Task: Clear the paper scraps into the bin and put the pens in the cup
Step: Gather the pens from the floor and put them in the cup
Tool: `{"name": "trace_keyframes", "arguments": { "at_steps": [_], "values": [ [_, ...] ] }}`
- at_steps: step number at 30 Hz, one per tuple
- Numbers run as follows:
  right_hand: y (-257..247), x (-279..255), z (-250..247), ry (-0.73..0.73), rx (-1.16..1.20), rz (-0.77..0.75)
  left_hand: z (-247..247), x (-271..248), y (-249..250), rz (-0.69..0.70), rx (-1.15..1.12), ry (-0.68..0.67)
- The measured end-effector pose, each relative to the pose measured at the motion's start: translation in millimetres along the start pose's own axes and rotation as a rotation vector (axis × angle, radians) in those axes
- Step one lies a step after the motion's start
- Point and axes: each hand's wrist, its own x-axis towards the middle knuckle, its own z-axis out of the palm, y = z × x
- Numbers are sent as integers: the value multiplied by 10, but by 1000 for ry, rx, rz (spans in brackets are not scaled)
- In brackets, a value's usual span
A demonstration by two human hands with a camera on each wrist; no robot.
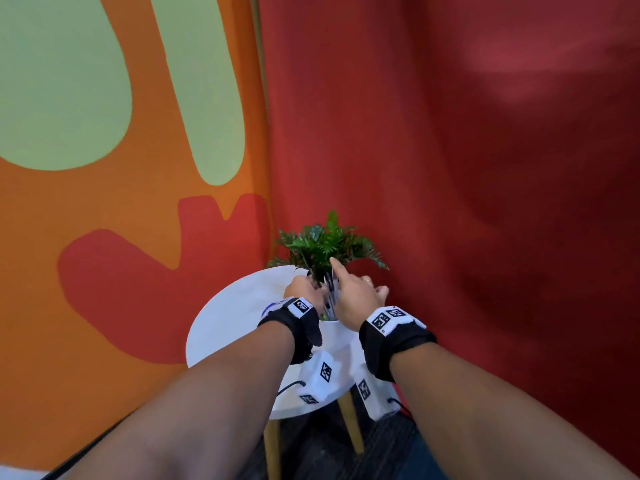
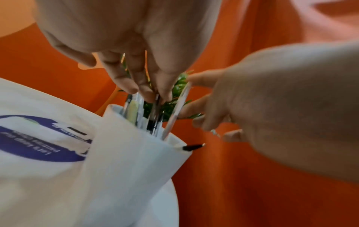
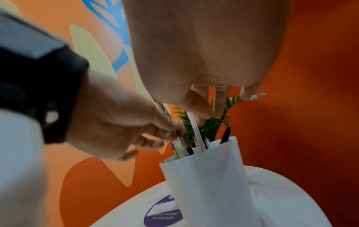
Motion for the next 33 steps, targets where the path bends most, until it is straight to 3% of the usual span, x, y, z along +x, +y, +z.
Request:
{"name": "trace_keyframes", "arguments": {
  "at_steps": [6, 9, 11, 15, 17, 21, 26, 31, 33],
  "values": [
    [-10, 48, -26, -110, 54, 1, 6, 34, -154, -73, 19, -63],
    [-90, -49, -19, -68, 99, -25, -109, -76, -168, -43, 7, -44],
    [-116, -257, -24, 36, 151, -83, -191, -248, -204, 63, 4, -24],
    [-28, -773, 269, 390, 335, -338, -216, -752, -472, 172, -21, -12],
    [47, -1086, 539, 371, 475, -374, -149, -1048, -711, 221, 35, -42],
    [356, -1831, 1318, 123, 495, -300, 174, -1618, -1479, 178, 185, -199],
    [968, -2835, 2484, -445, 315, -107, 747, -2238, -2766, -8, 288, -498],
    [1340, -3502, 3374, -1038, -101, -121, 1248, -2876, -3989, -165, 415, -828],
    [1389, -3668, 3657, -1207, -200, -188, 1373, -3121, -4409, -180, 462, -944]
  ]
}}
